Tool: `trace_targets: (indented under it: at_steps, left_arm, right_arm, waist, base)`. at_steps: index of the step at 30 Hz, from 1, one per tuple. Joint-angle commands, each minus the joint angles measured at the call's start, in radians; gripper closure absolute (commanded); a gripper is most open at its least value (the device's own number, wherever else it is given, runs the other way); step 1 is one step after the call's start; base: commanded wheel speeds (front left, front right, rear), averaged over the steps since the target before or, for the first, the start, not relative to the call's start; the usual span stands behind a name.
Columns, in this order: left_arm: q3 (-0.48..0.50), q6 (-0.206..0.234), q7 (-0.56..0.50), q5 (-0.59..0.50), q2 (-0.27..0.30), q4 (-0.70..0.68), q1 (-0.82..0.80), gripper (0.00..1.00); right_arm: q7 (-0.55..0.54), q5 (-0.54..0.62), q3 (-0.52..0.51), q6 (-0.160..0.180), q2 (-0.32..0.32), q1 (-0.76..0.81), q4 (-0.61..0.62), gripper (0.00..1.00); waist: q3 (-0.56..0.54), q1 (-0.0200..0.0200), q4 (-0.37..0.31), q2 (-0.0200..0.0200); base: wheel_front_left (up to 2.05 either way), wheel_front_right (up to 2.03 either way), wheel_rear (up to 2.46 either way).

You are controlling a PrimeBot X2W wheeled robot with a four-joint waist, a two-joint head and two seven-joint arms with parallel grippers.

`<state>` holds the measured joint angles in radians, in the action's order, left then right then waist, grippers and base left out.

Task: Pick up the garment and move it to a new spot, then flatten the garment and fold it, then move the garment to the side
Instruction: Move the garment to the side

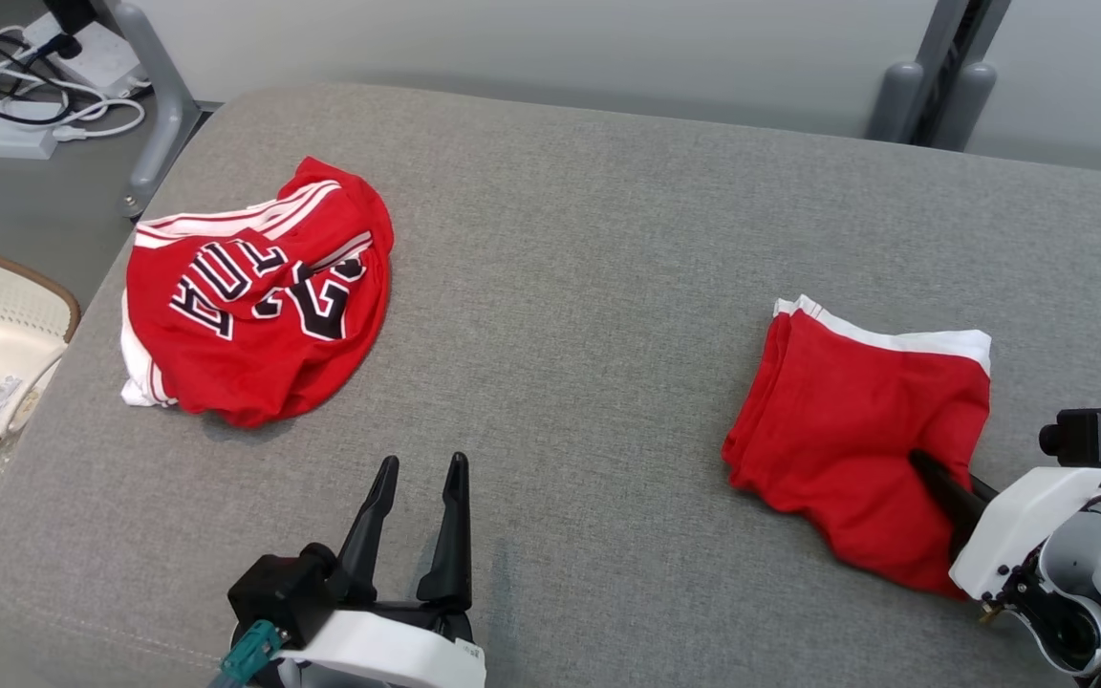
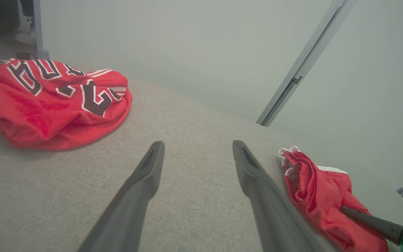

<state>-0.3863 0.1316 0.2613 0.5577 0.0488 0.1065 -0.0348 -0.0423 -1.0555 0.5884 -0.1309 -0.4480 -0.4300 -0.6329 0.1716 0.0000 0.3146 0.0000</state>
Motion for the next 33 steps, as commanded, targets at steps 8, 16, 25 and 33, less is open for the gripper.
trace_targets:
  at_steps: [8,16,25,33]
  left_arm:
    - [-0.037,-0.023,0.001,-0.087,0.004,-0.008,-0.029,0.00]
    - [-0.133,-0.047,0.001,-0.137,0.004,-0.005,-0.127,0.00]
    - [-0.219,-0.081,0.001,-0.207,0.004,0.029,-0.273,0.00]
    - [-0.236,-0.104,0.001,-0.257,0.004,0.063,-0.379,0.00]
  right_arm:
    - [-0.002,0.050,0.123,0.000,-0.092,-0.043,0.009,1.00]
    - [-0.015,0.144,0.274,0.001,-0.308,-0.157,0.053,1.00]
    - [0.063,0.257,0.428,0.001,-0.460,-0.325,0.040,1.00]
    - [0.155,0.305,0.493,0.001,-0.525,-0.508,-0.086,1.00]
  waist:
    - [-0.010,0.0000,-0.076,0.0000]
    - [0.114,0.0000,-0.192,0.0000]
    - [0.278,0.0000,-0.325,0.0000]
    - [0.404,0.0000,-0.393,0.0000]
  base:
    - [0.00,0.00,0.00]
    - [0.00,0.00,0.00]
    - [0.00,0.00,0.00]
    - [0.00,0.00,0.00]
